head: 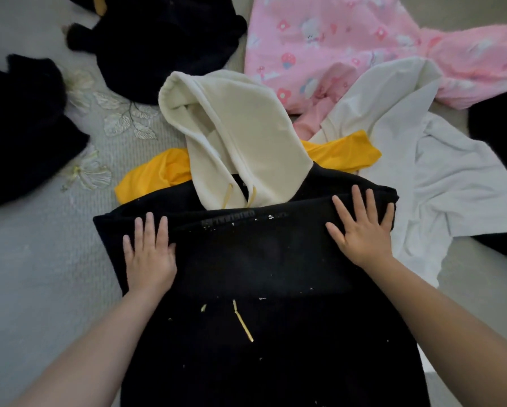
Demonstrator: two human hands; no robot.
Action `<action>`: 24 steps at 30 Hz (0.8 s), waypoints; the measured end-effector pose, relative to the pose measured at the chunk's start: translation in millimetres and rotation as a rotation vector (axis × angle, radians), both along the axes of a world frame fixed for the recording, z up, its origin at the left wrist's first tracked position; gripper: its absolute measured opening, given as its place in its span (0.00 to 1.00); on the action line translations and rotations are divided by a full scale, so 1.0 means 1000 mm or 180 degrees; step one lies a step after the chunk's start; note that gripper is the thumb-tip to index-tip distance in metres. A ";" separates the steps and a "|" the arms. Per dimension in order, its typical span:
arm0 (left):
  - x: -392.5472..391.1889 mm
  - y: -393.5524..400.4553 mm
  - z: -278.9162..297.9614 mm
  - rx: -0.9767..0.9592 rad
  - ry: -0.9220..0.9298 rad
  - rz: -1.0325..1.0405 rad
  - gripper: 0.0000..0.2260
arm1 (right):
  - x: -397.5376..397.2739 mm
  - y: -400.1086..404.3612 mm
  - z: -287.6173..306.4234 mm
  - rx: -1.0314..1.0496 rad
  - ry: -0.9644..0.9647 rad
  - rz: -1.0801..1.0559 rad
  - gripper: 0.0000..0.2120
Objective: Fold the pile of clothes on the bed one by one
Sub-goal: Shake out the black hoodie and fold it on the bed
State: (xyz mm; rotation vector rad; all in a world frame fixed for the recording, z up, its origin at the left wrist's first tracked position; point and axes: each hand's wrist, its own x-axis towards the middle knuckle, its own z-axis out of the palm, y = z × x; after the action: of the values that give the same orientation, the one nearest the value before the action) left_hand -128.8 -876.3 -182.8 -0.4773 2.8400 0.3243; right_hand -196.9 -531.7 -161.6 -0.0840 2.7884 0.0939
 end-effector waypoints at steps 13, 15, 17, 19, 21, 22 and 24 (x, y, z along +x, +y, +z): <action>-0.070 0.002 -0.017 -0.0191 0.0040 -0.0721 0.25 | -0.125 -0.121 0.030 -0.1019 0.0846 0.0007 0.28; -0.070 0.000 -0.022 -0.0219 0.0099 -0.0734 0.27 | -0.152 -0.136 0.027 -0.1158 0.0730 -0.0364 0.30; -0.073 -0.003 -0.023 -0.0148 0.0194 -0.0752 0.31 | -0.172 -0.148 0.023 -0.1091 0.0558 -0.0644 0.33; -0.075 -0.005 -0.023 -0.0056 0.0310 -0.0798 0.31 | -0.188 -0.155 0.019 -0.1104 0.0356 -0.0884 0.37; -0.076 -0.006 -0.023 0.0031 0.0377 -0.0834 0.29 | -0.197 -0.160 0.020 -0.1154 0.0305 -0.1125 0.33; -0.077 -0.006 -0.022 0.0063 0.0351 -0.0859 0.29 | -0.200 -0.162 0.021 -0.1215 0.0313 -0.1215 0.26; -0.077 -0.008 -0.022 0.0123 0.0264 -0.0847 0.30 | -0.198 -0.166 0.029 -0.1516 0.0420 -0.1220 0.05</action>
State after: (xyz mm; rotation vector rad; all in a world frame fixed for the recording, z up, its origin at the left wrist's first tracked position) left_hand -205.6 -884.3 -205.3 -0.0770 2.9232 0.3531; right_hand -394.8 -697.3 -133.1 0.3501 2.8377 -0.6791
